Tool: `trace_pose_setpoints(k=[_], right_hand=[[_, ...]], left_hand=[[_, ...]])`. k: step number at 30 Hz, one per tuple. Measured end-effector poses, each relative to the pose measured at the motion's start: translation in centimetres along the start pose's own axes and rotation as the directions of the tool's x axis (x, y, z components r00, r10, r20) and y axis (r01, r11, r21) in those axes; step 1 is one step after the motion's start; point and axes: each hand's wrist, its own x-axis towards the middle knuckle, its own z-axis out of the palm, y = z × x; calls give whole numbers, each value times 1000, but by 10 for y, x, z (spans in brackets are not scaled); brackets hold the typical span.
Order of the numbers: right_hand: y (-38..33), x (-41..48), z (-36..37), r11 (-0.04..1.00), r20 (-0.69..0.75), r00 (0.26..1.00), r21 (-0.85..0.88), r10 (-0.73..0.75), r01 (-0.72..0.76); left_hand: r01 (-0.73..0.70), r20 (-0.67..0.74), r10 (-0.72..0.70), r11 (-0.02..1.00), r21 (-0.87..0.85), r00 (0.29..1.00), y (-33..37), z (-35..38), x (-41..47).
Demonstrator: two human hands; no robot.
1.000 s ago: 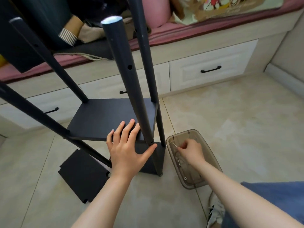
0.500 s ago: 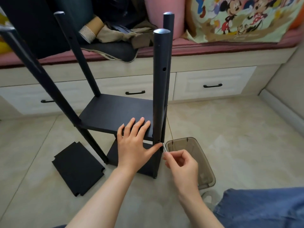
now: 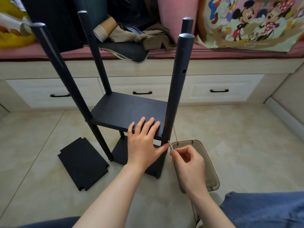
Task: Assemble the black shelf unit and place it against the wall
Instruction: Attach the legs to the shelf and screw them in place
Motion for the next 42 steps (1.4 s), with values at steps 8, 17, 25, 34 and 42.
trace_pose_setpoints(k=[8,17,25,34,42], right_hand=[[0,2,-2,999,12,1000,-31,-21,22],[-7,7,0,999,15,999,-28,-39,39],[-9,15,6,997,5,999,-57,-49,49],[-12,21,11,990,25,996,-117,-80,82],[-10,24,13,990,27,995,-108,-91,93]], left_hand=[[0,-18,-1,1000,-20,1000,0,1,0],[2,-13,-2,1000,-27,1000,1,0,0],[-4,-2,4,1000,-26,1000,0,0,0],[-12,-24,11,1000,-18,1000,-1,4,0],[-20,-53,20,1000,-10,998,-1,6,0]])
